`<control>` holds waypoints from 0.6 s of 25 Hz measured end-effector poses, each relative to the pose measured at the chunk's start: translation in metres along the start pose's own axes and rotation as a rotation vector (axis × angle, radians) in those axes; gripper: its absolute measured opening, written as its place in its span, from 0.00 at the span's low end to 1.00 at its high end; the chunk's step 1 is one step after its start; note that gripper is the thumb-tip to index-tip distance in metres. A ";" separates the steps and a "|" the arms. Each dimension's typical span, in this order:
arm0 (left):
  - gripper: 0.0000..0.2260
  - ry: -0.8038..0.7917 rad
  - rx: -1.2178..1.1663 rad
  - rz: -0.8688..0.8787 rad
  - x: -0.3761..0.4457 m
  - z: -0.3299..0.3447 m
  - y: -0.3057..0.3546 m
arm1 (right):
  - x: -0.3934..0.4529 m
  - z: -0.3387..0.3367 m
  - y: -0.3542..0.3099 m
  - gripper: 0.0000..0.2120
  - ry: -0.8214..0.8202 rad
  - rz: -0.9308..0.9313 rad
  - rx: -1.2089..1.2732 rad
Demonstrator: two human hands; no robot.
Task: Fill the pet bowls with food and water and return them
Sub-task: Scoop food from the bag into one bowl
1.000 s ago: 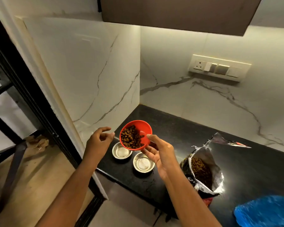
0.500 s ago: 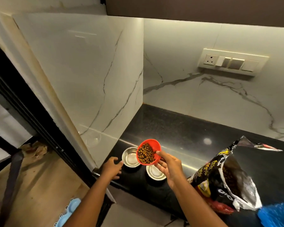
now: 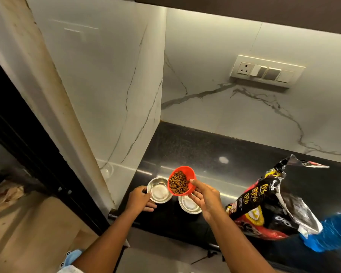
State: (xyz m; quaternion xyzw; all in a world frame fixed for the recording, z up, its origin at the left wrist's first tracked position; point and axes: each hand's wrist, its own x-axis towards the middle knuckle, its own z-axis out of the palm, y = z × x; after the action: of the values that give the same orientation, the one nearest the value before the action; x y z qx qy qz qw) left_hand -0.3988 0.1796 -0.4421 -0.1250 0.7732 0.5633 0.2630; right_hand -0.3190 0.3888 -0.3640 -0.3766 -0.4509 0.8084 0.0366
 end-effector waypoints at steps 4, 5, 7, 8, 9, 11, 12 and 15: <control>0.09 -0.060 -0.044 0.069 -0.004 -0.008 0.007 | -0.001 0.010 0.005 0.13 0.007 -0.115 -0.121; 0.08 -0.073 -0.052 0.086 -0.006 -0.010 0.008 | -0.001 0.014 0.007 0.12 0.017 -0.172 -0.184; 0.07 -0.090 -0.055 0.121 -0.009 -0.012 0.010 | 0.001 0.022 0.011 0.13 0.034 -0.308 -0.359; 0.07 -0.102 -0.058 0.136 -0.010 -0.013 0.011 | 0.001 0.025 0.012 0.15 0.030 -0.368 -0.456; 0.08 -0.113 -0.060 0.152 -0.010 -0.014 0.012 | 0.000 0.030 0.015 0.18 0.016 -0.419 -0.539; 0.09 -0.133 -0.058 0.174 -0.009 -0.015 0.014 | -0.001 0.039 0.021 0.23 -0.030 -0.516 -0.696; 0.09 -0.138 -0.056 0.181 -0.010 -0.017 0.015 | -0.001 0.043 0.025 0.25 -0.046 -0.577 -0.789; 0.09 -0.141 -0.044 0.199 -0.010 -0.020 0.017 | 0.003 0.048 0.031 0.27 -0.071 -0.752 -1.027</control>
State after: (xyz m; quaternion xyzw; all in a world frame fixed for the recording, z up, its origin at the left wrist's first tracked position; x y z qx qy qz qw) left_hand -0.4035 0.1657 -0.4184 -0.0134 0.7487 0.6110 0.2568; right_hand -0.3428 0.3379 -0.3742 -0.1353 -0.8833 0.4331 0.1177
